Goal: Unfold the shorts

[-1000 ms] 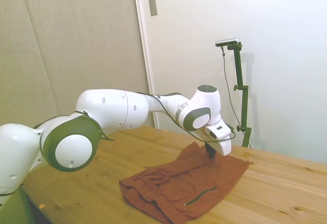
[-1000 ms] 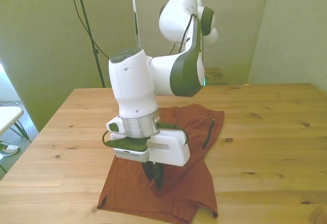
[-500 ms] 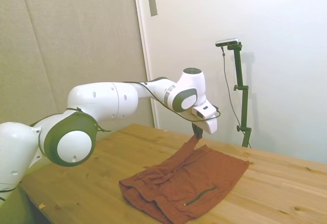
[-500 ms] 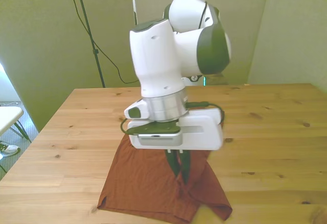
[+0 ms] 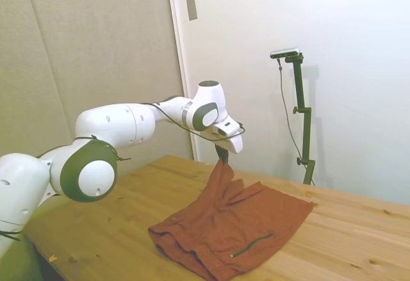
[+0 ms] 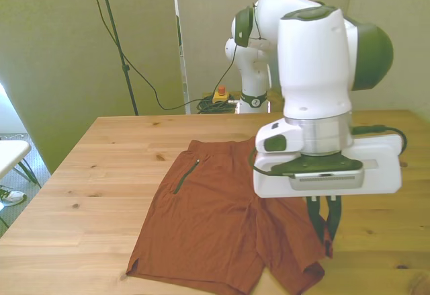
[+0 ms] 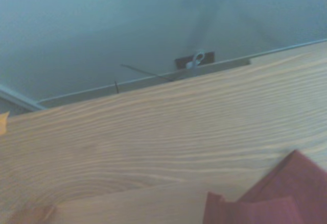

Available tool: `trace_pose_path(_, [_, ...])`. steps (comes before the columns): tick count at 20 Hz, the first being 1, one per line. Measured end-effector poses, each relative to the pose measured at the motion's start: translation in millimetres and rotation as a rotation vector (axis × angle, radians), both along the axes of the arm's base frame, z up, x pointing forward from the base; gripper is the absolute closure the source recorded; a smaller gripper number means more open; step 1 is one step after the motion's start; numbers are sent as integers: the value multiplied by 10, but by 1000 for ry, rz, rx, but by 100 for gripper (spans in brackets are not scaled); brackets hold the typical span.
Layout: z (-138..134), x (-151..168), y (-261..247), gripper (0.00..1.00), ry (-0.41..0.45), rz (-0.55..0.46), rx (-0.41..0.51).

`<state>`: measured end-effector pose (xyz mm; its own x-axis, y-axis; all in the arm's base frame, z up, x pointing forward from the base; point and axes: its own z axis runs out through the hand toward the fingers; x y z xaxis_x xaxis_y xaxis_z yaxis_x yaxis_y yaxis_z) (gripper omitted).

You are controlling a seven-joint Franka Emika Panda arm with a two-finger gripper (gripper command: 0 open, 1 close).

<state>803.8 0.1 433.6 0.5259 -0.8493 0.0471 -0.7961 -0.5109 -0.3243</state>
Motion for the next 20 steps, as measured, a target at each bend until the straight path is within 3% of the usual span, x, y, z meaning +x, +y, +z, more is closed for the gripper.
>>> trace_pose_path(1, [-32, 17, 119, 0, 5, 9, -3])
trace_pose_path(8, [-237, 39, 751, 0, 43, 92, -14])
trace_pose_path(14, [-109, 19, 904, 0, 25, 112, -15])
trace_pose_path(20, [245, -71, 305, 0, 56, -57, -98])
